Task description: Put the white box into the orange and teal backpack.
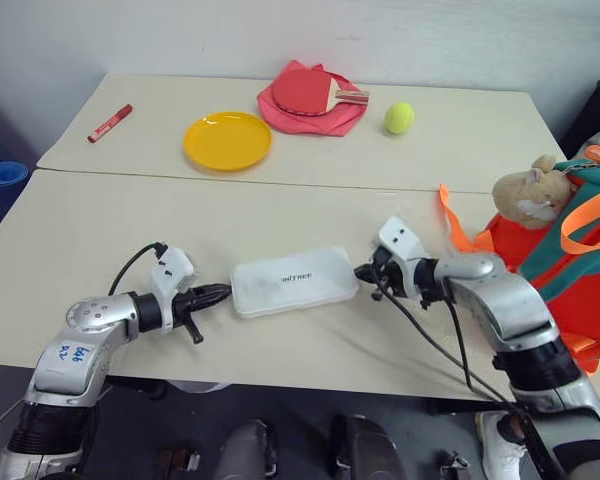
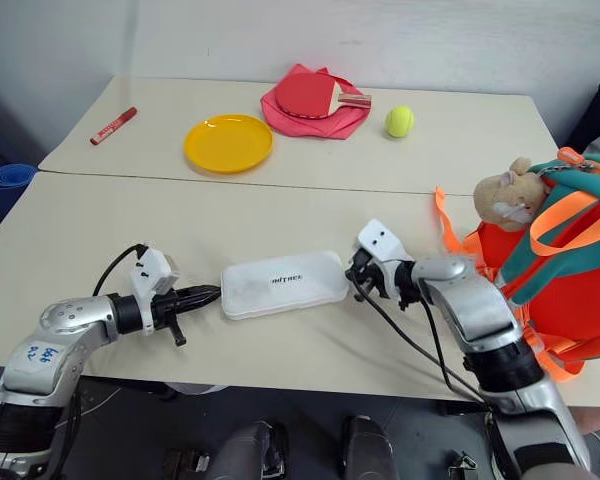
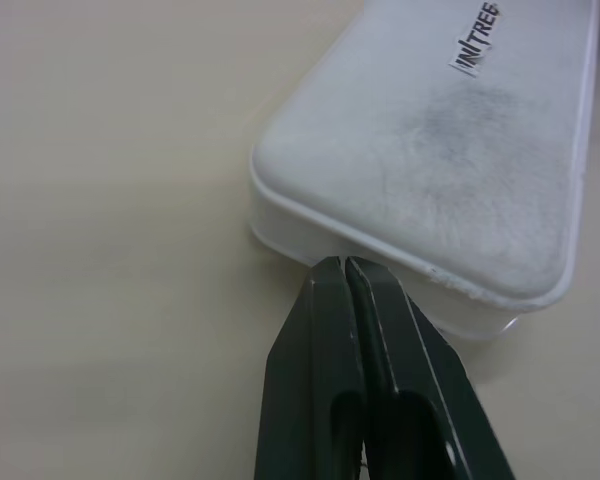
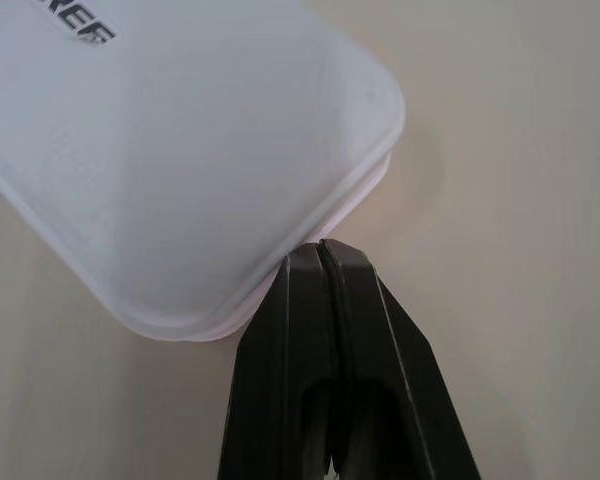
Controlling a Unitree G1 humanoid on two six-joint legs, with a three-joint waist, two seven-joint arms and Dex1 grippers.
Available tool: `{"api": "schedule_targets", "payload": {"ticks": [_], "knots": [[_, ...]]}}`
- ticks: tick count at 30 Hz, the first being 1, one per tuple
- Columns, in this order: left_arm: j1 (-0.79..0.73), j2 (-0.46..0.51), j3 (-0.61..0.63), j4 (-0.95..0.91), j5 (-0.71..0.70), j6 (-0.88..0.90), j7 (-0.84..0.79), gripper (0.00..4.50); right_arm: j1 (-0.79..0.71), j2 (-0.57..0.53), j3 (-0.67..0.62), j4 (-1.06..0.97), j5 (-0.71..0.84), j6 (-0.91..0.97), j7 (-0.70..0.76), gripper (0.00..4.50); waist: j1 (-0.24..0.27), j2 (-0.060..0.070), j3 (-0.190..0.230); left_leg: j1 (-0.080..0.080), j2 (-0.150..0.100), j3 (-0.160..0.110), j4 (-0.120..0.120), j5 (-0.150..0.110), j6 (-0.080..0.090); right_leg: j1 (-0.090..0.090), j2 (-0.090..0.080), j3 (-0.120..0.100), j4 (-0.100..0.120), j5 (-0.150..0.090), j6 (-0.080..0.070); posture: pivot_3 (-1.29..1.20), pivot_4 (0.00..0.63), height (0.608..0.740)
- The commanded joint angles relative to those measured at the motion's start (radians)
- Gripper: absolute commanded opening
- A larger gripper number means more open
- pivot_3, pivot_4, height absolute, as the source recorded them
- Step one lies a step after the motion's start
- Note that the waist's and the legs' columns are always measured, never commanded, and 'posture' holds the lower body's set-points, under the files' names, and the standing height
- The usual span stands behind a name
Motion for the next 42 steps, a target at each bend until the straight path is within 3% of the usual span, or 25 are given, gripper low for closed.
{"api": "schedule_targets", "payload": {"ticks": [1,6,9,13,16,22,32,41,42], "knots": [[-0.02,-0.027,-0.037,-0.02,-0.016,-0.031,-0.031,0.06,0.029,-0.026,-0.01,-0.142,0.065,0.034,0.032,0.0,0.001,0.0,0.0,0.0,0.0,0.0,0.0,0.0,0.0,0.0,0.0,0.0,0.0,0.0,0.0,0.0,0.15,0.74],[-0.045,-0.003,-0.023,0.03,-0.04,0.026,-0.063,0.06,0.066,-0.079,-0.049,-0.216,0.068,0.077,0.001,0.0,0.002,0.0,0.0,0.0,0.0,0.0,0.0,0.0,0.0,0.0,0.0,0.0,-0.001,0.0,0.0,0.0,0.15,0.74],[-0.09,0.033,0.024,0.123,-0.095,0.129,-0.103,0.61,0.099,-0.116,-0.073,-0.252,0.087,0.095,0.007,0.0,0.002,0.0,0.0,0.0,0.0,0.0,0.0,0.0,0.0,0.0,0.0,0.0,-0.002,0.0,0.0,0.0,0.15,0.74],[-0.223,0.108,0.035,0.284,-0.24,0.505,-0.182,1.81,0.14,-0.148,-0.083,-0.251,0.094,0.082,-0.003,0.0,0.001,-0.002,0.001,0.0,0.0,-0.001,0.0,0.0,0.0,0.0,0.001,-0.001,-0.001,0.0,0.0,0.0,0.15,0.74],[-0.375,0.151,-0.026,0.426,-0.295,0.801,-0.223,2.71,0.166,-0.13,-0.085,-0.205,0.065,0.01,-0.036,0.0,0.002,-0.004,0.002,0.0,0.0,-0.001,0.001,0.0,0.0,0.0,0.001,-0.001,0.001,0.0,0.0,0.0,0.15,0.74],[-0.556,0.073,-0.118,0.65,-0.233,0.903,-0.173,4.43,0.197,-0.087,-0.062,-0.126,0.023,-0.173,-0.056,0.0,0.017,-0.005,0.003,-0.001,-0.001,0.0,0.003,0.0,0.0,0.0,0.009,0.001,0.001,-0.001,0.001,0.0,0.15,0.74],[-0.624,-0.016,-0.213,0.7,-0.24,1.025,-0.181,4.47,0.172,-0.058,-0.006,-0.069,-0.015,-0.225,-0.051,0.0,0.026,-0.005,0.002,0.002,-0.001,-0.001,0.005,0.0,0.0,0.003,0.008,0.003,0.002,0.0,0.001,0.0,0.15,0.74],[-0.653,-0.146,-0.146,0.757,-0.259,1.083,-0.151,4.47,0.144,0.014,0.006,-0.039,-0.014,-0.276,-0.032,0.0,0.033,-0.005,0.002,0.002,-0.001,-0.001,0.008,0.0,0.0,0.004,0.009,0.003,0.003,0.0,0.001,0.0,0.15,0.74],[-0.649,-0.15,-0.144,0.744,-0.266,1.086,-0.155,4.29,0.146,0.02,0.002,-0.037,-0.01,-0.28,-0.03,0.0,0.035,-0.005,0.002,0.002,-0.001,-0.001,0.008,0.0,0.0,0.004,0.008,0.003,0.003,0.0,0.002,0.0,0.15,0.74]]}}
